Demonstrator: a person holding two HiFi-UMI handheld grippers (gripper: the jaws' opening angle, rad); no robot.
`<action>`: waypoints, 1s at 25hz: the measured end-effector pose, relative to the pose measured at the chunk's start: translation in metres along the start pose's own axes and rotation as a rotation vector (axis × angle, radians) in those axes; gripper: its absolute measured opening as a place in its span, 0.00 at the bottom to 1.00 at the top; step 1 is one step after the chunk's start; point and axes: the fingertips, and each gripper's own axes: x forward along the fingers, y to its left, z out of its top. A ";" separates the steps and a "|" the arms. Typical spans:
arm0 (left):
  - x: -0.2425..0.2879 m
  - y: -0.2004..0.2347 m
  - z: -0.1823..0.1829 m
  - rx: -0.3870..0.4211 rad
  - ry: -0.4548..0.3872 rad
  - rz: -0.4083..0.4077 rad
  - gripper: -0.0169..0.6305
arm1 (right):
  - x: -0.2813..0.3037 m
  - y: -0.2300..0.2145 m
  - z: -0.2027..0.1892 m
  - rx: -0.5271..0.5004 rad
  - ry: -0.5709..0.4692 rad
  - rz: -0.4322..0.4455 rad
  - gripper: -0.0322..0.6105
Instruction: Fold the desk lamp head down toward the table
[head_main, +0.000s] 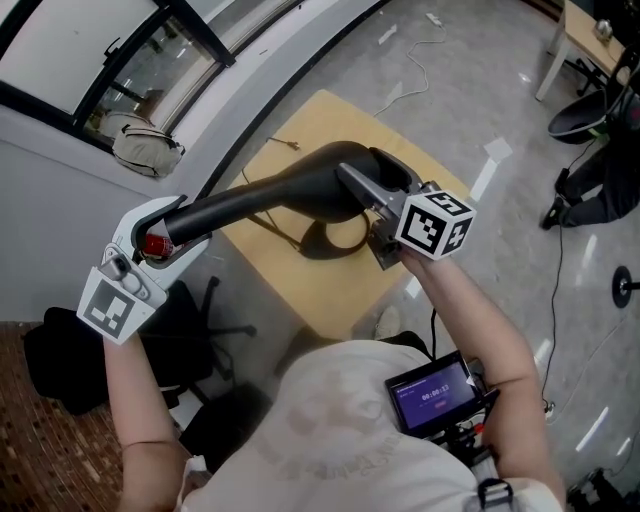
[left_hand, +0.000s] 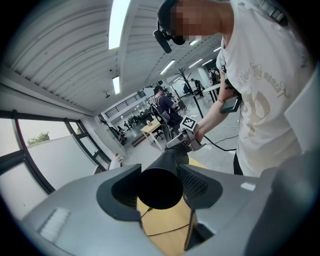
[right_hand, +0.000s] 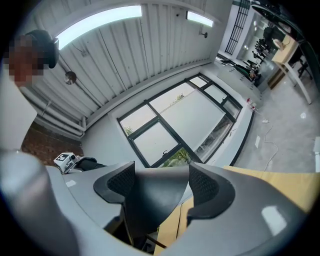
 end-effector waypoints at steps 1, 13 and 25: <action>0.000 0.000 0.001 0.004 0.005 -0.004 0.38 | 0.000 -0.001 -0.002 0.011 0.001 0.004 0.59; 0.007 -0.006 0.025 0.270 -0.045 -0.129 0.38 | 0.003 -0.010 -0.026 0.125 0.007 0.042 0.59; 0.008 -0.002 0.036 0.333 -0.005 -0.217 0.38 | 0.009 -0.015 -0.048 0.232 0.021 0.081 0.60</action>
